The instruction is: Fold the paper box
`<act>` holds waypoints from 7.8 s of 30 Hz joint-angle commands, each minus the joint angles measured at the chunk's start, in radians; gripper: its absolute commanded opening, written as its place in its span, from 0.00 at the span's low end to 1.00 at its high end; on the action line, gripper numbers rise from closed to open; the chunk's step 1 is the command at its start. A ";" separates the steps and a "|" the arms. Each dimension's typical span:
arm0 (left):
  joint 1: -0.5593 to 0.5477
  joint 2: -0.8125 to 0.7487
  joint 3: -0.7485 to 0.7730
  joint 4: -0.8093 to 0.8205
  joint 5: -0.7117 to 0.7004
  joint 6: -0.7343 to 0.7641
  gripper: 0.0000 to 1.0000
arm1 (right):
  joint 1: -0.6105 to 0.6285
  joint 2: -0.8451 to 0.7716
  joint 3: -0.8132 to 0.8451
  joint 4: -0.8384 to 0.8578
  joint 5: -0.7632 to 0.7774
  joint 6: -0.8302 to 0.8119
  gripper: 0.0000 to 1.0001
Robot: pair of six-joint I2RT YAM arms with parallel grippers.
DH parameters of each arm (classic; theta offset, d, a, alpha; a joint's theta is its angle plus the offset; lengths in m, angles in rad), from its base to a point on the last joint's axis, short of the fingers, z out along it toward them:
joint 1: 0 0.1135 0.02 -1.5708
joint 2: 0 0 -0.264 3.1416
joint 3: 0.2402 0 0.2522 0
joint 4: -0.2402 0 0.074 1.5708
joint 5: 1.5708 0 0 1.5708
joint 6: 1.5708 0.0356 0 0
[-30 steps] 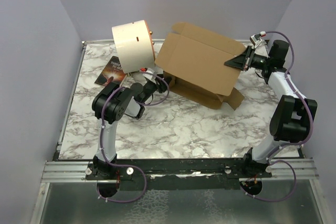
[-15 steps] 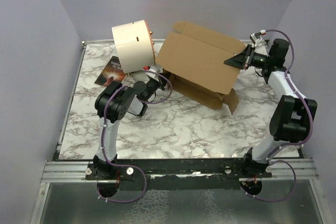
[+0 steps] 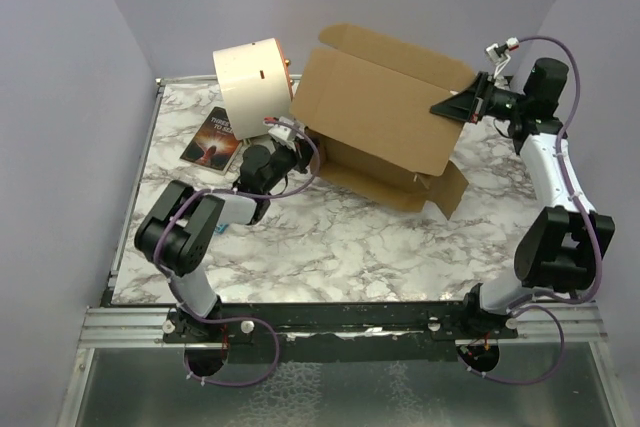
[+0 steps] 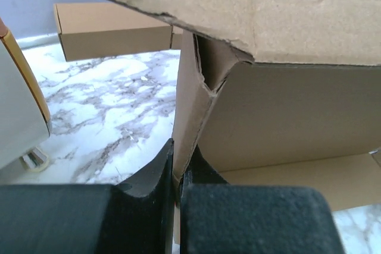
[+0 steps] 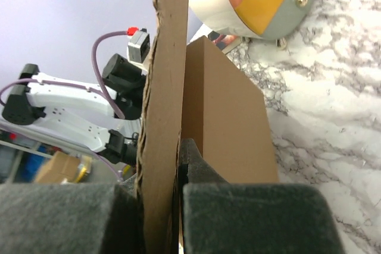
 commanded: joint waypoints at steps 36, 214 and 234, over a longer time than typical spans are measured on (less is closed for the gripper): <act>-0.145 -0.191 0.302 -1.496 -0.201 -0.129 0.25 | -0.009 -0.316 -0.454 0.185 0.144 -0.418 0.01; -0.212 -0.134 0.245 -1.471 -0.672 -0.340 0.00 | -0.018 0.076 -0.417 -0.361 0.500 -0.636 0.58; -0.225 -0.122 0.271 -1.463 -0.640 -0.360 0.00 | 0.124 -0.023 -0.388 -0.339 0.401 -0.635 0.01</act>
